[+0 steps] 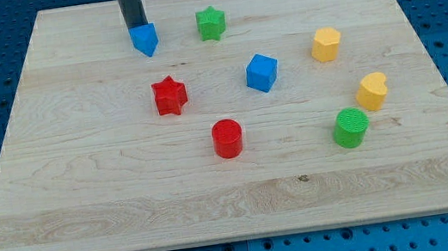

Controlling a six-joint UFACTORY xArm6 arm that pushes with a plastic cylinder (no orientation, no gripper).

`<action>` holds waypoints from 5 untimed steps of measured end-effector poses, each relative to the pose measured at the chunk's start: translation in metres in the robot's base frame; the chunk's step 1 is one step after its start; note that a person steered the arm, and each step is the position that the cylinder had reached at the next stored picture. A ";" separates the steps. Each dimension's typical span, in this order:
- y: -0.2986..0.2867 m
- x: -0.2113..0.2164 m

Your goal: Place the blue blocks and yellow heart in a diagonal line

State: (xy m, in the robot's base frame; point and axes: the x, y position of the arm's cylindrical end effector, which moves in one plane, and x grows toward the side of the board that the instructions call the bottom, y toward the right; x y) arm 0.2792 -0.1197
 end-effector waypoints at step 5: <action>-0.031 0.051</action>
State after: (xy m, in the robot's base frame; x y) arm 0.3304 -0.1507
